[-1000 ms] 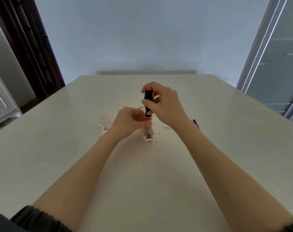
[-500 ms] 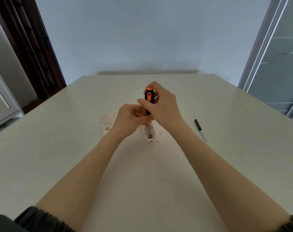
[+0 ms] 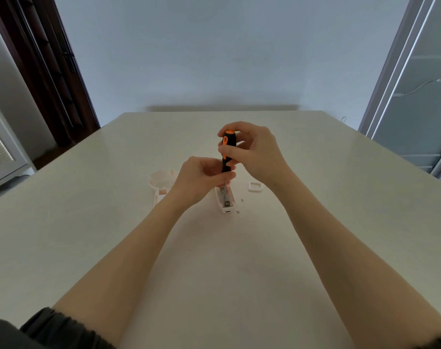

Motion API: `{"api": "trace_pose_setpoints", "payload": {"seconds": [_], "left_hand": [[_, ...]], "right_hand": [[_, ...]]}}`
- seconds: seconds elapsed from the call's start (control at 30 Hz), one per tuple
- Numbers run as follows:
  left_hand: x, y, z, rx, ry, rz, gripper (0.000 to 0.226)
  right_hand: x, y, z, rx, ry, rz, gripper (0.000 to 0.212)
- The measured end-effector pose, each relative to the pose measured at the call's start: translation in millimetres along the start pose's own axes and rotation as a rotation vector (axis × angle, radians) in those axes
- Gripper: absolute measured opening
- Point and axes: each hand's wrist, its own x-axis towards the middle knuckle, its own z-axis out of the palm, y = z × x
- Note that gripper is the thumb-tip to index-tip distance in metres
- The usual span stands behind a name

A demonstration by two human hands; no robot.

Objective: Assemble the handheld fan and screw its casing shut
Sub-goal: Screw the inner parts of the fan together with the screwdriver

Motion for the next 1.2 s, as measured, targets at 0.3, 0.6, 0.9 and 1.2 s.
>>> {"api": "trace_pose_setpoints", "payload": {"seconds": [0.3, 0.6, 0.9, 1.2], "left_hand": [[-3.2, 7.2, -1.3, 0.047, 0.106, 0.032, 0.015], [-4.4, 7.3, -2.8, -0.004, 0.103, 0.019, 0.014], [-2.9, 1.2, -3.9, -0.08, 0.097, -0.003, 0.007], [-3.3, 6.9, -1.1, 0.017, 0.119, 0.011, 0.012]], "right_hand": [[-4.5, 3.3, 8.8, -0.184, 0.183, -0.066, 0.026], [-3.2, -1.4, 9.5, -0.164, 0.057, -0.042, 0.018], [-0.5, -4.1, 0.6, -0.124, -0.065, -0.019, 0.035], [-1.5, 2.4, 8.8, -0.262, 0.141, -0.062, 0.022]]}}
